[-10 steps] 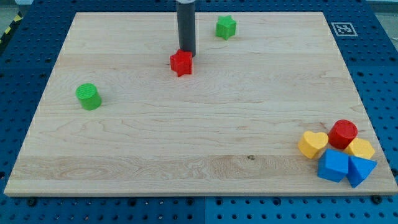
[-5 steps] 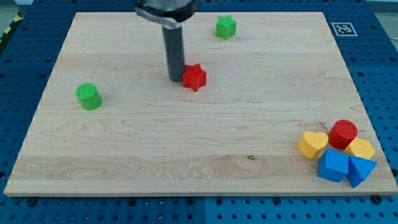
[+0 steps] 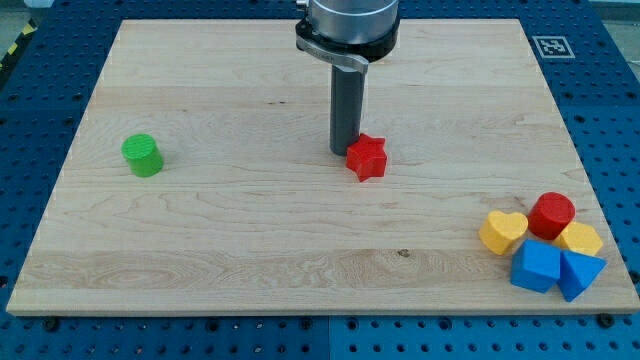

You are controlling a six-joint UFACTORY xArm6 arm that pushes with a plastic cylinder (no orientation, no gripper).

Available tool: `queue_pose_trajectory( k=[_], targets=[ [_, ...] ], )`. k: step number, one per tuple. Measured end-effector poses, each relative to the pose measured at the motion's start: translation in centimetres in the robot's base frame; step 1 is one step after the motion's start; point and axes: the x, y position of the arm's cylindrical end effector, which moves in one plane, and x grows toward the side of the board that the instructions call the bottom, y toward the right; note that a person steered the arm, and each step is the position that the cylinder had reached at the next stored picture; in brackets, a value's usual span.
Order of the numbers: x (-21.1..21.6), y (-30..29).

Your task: Push the red star towards group of the blocks

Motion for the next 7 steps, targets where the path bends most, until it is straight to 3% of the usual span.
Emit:
queue_pose_trajectory(
  k=[4,7],
  targets=[
    [4.7,2.0],
    [2.8,6.1]
  ],
)
